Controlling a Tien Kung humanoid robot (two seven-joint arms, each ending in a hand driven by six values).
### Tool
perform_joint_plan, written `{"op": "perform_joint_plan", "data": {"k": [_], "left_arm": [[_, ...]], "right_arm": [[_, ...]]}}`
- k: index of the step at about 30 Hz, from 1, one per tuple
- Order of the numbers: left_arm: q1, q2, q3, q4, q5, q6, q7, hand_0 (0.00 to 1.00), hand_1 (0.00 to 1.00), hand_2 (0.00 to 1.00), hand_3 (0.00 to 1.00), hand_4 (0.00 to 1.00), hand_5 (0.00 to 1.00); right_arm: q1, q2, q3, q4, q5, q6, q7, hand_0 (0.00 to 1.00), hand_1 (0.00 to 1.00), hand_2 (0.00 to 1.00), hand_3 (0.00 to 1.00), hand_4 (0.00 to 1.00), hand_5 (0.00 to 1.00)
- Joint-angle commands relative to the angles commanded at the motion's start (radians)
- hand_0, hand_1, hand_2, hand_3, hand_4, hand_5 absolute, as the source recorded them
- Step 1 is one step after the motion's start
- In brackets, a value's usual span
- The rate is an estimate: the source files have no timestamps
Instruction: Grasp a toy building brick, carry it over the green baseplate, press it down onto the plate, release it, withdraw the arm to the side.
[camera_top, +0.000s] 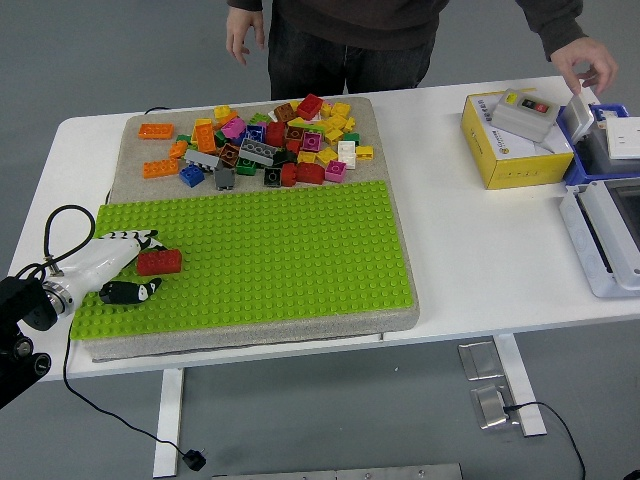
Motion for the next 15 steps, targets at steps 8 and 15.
{"op": "perform_joint_plan", "data": {"k": [8, 15], "left_arm": [[-0.004, -0.003, -0.001, 0.003, -0.009, 0.0, -0.003, 0.998, 0.998, 0.992, 0.787, 0.686, 0.281], [-0.009, -0.004, 0.0, 0.004, -0.017, -0.002, -0.013, 0.998, 0.998, 0.987, 0.763, 0.685, 0.285]], "right_arm": [[0.001, 0.0, -0.002, 0.0, 0.001, 0.0, 0.001, 0.644, 0.599, 0.561, 0.696, 0.414, 0.985], [0.002, 0.0, -0.002, 0.0, 0.002, 0.0, 0.002, 0.645, 0.6, 0.561, 0.696, 0.414, 0.985]]}}
